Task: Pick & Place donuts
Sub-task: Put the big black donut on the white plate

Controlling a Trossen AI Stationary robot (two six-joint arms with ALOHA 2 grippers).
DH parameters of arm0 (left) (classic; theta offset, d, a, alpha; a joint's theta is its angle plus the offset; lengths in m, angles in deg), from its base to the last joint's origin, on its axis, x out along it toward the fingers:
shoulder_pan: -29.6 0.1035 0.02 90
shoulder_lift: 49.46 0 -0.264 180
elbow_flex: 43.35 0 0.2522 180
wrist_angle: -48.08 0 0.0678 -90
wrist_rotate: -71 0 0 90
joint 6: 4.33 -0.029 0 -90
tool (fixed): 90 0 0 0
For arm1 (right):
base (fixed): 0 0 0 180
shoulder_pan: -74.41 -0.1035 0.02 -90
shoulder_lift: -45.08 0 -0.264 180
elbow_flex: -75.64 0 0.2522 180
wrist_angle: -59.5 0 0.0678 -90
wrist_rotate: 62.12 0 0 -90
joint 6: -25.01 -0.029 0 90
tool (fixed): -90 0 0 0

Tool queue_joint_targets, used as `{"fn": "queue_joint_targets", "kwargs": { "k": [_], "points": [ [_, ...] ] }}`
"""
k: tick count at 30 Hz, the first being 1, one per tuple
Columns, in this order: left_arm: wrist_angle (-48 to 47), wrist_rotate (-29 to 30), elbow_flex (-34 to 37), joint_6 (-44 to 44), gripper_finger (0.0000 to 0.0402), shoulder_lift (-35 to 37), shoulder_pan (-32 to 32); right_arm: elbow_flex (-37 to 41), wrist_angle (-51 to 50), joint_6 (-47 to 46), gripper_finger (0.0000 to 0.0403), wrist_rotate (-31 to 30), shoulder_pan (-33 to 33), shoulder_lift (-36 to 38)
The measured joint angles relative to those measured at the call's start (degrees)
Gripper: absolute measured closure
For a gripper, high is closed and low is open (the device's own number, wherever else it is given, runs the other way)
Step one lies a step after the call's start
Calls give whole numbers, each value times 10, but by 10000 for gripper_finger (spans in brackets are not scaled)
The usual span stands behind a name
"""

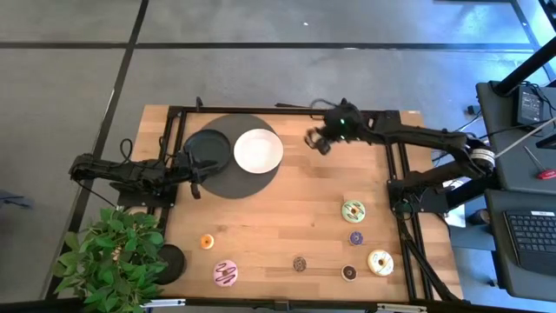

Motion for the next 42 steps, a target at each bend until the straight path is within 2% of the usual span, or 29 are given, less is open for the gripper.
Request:
{"fn": "queue_joint_targets", "kwargs": {
  "k": [11,14,19,24,30,42],
  "points": [
    [0,0,0,0,305,0,0,-288,-7,110,387,86,0,-254],
    [0,0,0,0,306,0,0,-346,-12,121,387,92,0,-325],
    [-4,0,0,-3,304,0,0,-428,-39,122,387,142,0,-425],
    [-4,0,0,-24,304,0,0,-488,-67,125,387,145,0,-502],
    [-4,0,0,-24,304,0,0,-526,-84,125,387,145,0,-547],
    [-4,0,0,-24,304,0,0,-532,-102,128,373,145,0,-552]
  ]
}}
